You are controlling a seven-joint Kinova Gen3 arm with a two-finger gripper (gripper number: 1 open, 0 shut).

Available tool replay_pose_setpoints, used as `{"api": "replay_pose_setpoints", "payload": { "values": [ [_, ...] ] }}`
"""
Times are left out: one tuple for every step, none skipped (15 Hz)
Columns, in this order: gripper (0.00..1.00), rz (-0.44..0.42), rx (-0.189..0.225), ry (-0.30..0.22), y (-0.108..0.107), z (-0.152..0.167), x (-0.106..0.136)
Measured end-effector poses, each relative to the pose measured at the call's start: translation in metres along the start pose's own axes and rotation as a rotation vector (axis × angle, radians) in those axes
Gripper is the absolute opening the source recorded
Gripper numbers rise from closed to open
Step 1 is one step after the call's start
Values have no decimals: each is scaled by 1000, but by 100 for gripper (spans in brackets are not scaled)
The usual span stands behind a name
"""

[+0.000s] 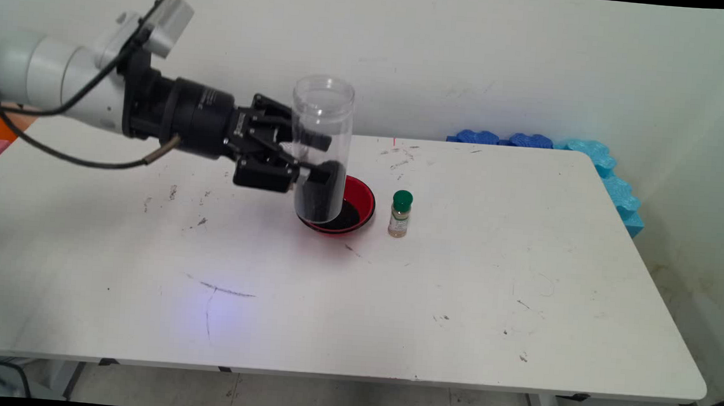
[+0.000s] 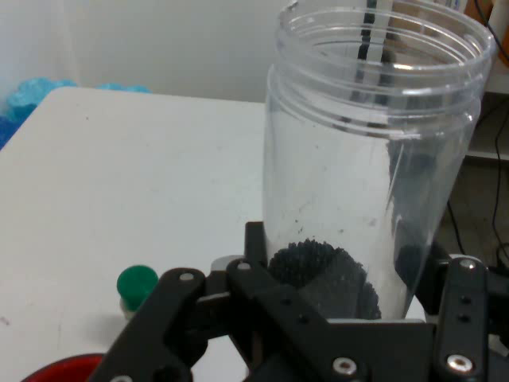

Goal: Place the picked object on the table

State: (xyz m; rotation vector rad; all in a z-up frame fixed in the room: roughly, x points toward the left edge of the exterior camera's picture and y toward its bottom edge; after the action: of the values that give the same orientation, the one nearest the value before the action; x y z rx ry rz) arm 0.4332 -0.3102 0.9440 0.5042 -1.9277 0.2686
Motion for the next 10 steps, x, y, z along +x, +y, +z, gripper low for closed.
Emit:
{"api": "replay_pose_setpoints", "payload": {
  "values": [
    [0, 0, -1, 0, 0, 0, -7],
    [0, 0, -2, -1, 0, -1, -13],
    [0, -1, -3, -2, 0, -1, -20],
    [0, -1, -4, -5, 1, -1, -28],
    [0, -1, -5, -8, 1, 0, -34],
    [0, -2, -4, -10, 1, 0, -38],
    [0, -3, -4, -13, 1, 2, -45],
    [0, -5, -3, -15, 1, 3, -51],
    [0, -8, -2, -17, 2, 5, -59],
    [0, -12, -1, -19, 2, 7, -64]
  ]
}}
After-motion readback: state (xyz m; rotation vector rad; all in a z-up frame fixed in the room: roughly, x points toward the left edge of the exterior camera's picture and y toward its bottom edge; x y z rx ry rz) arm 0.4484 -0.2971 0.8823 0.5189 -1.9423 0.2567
